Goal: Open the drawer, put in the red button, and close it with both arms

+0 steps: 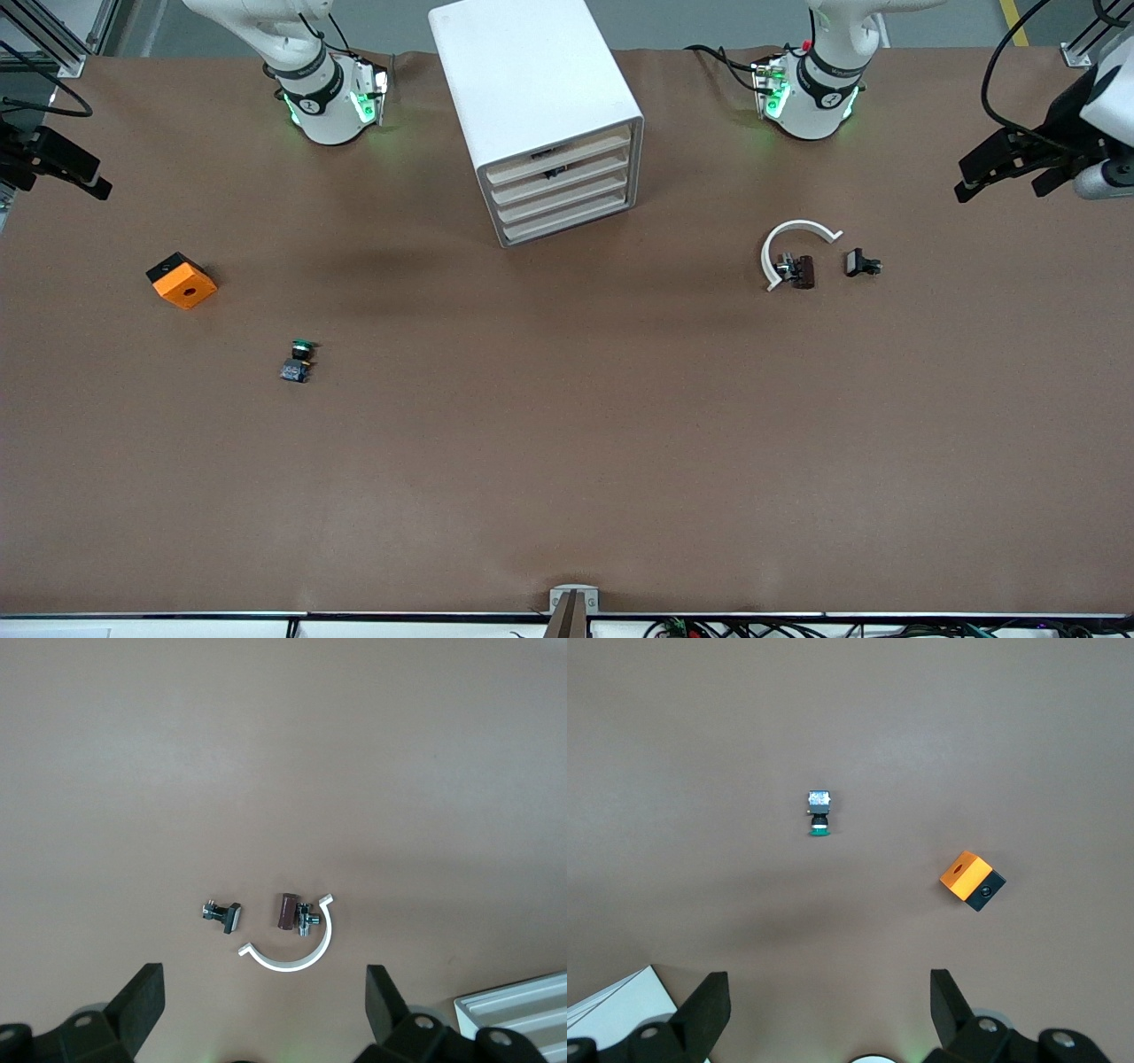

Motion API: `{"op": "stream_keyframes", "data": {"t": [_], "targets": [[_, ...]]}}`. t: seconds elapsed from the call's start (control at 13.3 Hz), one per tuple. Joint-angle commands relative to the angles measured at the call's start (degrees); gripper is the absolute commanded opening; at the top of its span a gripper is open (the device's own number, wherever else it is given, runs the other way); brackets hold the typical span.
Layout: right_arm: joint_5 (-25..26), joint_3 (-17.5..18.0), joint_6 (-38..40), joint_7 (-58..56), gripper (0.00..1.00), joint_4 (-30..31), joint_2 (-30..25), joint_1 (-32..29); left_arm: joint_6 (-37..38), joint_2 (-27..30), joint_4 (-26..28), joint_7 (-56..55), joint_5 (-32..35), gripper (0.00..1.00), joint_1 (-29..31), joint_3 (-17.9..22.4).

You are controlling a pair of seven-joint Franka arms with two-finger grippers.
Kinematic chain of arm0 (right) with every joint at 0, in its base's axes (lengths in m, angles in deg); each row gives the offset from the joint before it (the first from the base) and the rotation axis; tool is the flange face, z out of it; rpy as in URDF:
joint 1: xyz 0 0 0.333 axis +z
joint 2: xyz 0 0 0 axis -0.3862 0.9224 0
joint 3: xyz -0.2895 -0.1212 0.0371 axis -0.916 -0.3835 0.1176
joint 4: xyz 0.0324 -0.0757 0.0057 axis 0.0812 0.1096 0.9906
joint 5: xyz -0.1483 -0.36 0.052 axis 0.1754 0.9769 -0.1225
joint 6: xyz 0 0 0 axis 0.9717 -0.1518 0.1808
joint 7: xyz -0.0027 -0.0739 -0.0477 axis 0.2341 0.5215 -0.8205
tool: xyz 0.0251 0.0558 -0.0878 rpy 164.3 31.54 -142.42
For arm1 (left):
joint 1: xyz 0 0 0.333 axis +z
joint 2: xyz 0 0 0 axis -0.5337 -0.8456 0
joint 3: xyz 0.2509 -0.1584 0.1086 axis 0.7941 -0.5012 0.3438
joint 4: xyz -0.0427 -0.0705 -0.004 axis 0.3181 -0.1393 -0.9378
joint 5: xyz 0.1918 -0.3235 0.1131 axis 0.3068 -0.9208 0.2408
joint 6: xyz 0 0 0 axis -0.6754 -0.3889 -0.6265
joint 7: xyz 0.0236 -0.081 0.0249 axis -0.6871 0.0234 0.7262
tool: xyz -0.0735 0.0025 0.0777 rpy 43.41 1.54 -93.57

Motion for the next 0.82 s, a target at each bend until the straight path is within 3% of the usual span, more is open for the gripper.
{"op": "stream_keyframes", "data": {"t": [0.0,0.53,0.75], "targets": [[0.69,0.77,0.76,-0.68,1.0,-1.57,0.78,-0.94,-2.03,1.37,2.4,1.24,-0.5,1.0,0.24,-2.52],[0.6,0.86,0.85,-0.68,1.0,-1.57,0.87,-0.59,1.48,0.58,-0.75,2.73,0.03,1.0,0.95,-1.82],[0.25,1.03,0.76,-0.51,1.0,-1.57,0.87,0.11,2.36,0.14,-2.43,2.65,4.68,1.0,0.77,-1.73]]}}
